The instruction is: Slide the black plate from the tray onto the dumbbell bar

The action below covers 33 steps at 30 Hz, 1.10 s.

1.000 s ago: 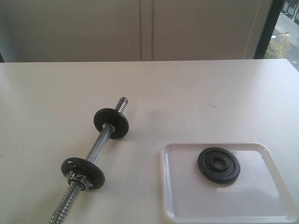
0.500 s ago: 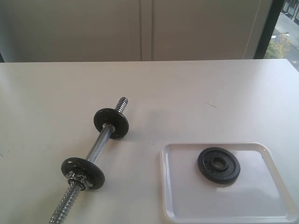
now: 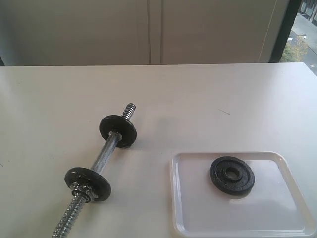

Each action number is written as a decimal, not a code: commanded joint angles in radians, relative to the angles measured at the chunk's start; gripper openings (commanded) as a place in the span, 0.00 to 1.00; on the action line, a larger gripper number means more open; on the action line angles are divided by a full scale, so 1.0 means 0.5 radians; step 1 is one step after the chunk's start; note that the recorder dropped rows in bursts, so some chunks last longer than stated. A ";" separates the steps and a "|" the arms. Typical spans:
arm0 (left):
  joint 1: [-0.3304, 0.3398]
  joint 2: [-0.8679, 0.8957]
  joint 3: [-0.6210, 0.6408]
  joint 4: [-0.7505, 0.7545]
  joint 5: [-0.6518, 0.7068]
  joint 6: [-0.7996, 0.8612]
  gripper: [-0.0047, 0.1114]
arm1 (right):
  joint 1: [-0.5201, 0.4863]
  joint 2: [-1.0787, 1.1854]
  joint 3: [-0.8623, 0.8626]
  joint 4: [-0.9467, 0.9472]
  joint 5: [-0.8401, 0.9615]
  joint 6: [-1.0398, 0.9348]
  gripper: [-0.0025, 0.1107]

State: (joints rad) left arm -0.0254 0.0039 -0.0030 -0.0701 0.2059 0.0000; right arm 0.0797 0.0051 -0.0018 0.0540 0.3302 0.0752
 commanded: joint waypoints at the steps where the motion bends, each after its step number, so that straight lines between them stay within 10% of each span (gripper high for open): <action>1: 0.005 -0.008 0.006 -0.006 -0.034 0.000 0.04 | -0.002 -0.010 0.004 0.003 -0.028 0.001 0.02; 12: 0.005 -0.008 -0.191 -0.006 0.039 0.000 0.04 | -0.002 -0.010 0.004 -0.003 -0.028 0.001 0.02; 33: 0.005 -0.008 -1.190 0.008 0.997 0.000 0.04 | 0.001 -0.010 0.004 -0.003 -0.028 0.001 0.02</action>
State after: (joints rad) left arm -0.0254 -0.0003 -0.5614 -0.0634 0.6723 0.0000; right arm 0.0797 0.0051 -0.0018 0.0540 0.3302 0.0752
